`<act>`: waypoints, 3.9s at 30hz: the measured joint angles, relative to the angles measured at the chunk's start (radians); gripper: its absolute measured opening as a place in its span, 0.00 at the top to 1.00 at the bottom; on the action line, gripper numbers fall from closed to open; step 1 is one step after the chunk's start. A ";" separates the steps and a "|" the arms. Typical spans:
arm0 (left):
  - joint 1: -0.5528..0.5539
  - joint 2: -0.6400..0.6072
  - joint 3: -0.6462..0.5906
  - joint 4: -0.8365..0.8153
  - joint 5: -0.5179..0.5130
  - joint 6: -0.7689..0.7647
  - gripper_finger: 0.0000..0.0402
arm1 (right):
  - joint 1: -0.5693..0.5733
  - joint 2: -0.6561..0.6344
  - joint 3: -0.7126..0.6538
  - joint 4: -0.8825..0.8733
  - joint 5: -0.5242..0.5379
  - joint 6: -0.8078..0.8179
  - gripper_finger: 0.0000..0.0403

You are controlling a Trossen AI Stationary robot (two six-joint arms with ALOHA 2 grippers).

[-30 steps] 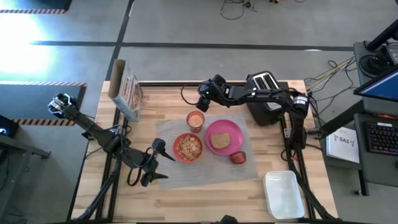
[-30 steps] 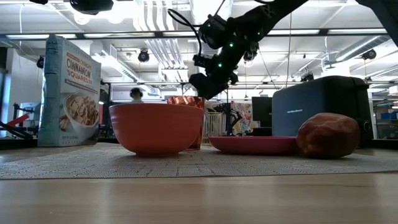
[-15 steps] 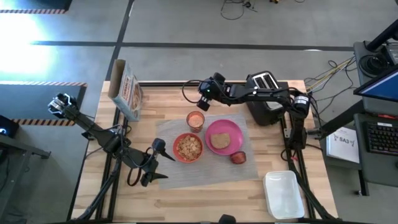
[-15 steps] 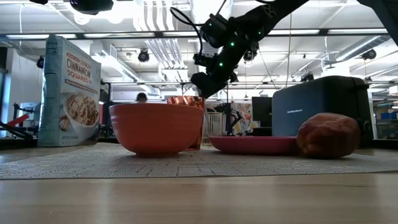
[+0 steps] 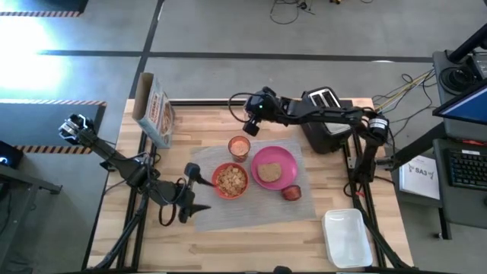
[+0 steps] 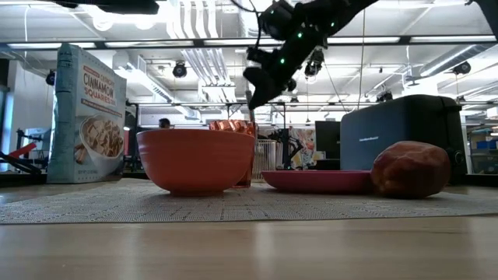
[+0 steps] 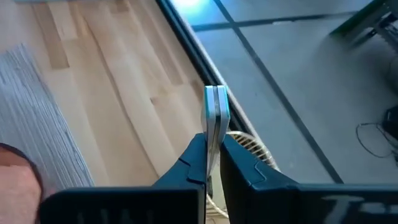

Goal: Arrange a breakfast setting
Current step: Put the blue spoon on the gray table mat to the left of the orange bowl

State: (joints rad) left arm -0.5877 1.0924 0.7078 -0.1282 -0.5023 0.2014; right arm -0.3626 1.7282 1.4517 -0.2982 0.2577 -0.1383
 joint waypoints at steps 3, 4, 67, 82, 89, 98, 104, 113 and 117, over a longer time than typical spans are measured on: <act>0.004 0.009 0.000 0.047 -0.116 0.000 0.16 | -0.003 -0.036 0.000 -0.019 -0.004 0.000 0.97; 0.005 0.013 0.000 0.068 -0.145 0.000 0.16 | -0.004 -0.051 0.000 -0.027 -0.008 0.000 0.97; 0.225 0.249 -0.049 0.672 -0.571 -0.102 0.16 | 0.091 -0.307 0.001 -0.188 -0.579 0.003 0.97; 0.284 0.262 -0.072 0.959 -0.119 -0.091 0.29 | 0.215 -0.293 0.001 -0.188 -0.688 -0.197 0.97; 0.300 0.373 0.053 0.879 -0.117 -0.091 0.41 | 0.265 -0.293 0.001 -0.160 -0.687 -0.215 0.97; 0.302 0.399 0.082 0.889 -0.147 -0.091 0.47 | 0.282 -0.293 0.001 -0.164 -0.684 -0.216 0.97; 0.304 0.399 0.081 0.885 -0.143 -0.100 0.58 | 0.282 -0.293 0.001 -0.162 -0.684 -0.229 0.97; 0.304 0.399 0.081 0.867 -0.098 -0.102 0.90 | 0.282 -0.293 0.001 -0.161 -0.684 -0.229 0.97; 0.307 0.394 0.081 0.870 -0.052 -0.116 0.96 | 0.282 -0.294 0.001 -0.161 -0.686 -0.229 0.97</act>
State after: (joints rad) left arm -0.2804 1.4864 0.7893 0.7417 -0.5547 0.0854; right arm -0.0807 1.4343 1.4525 -0.4587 -0.4278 -0.3668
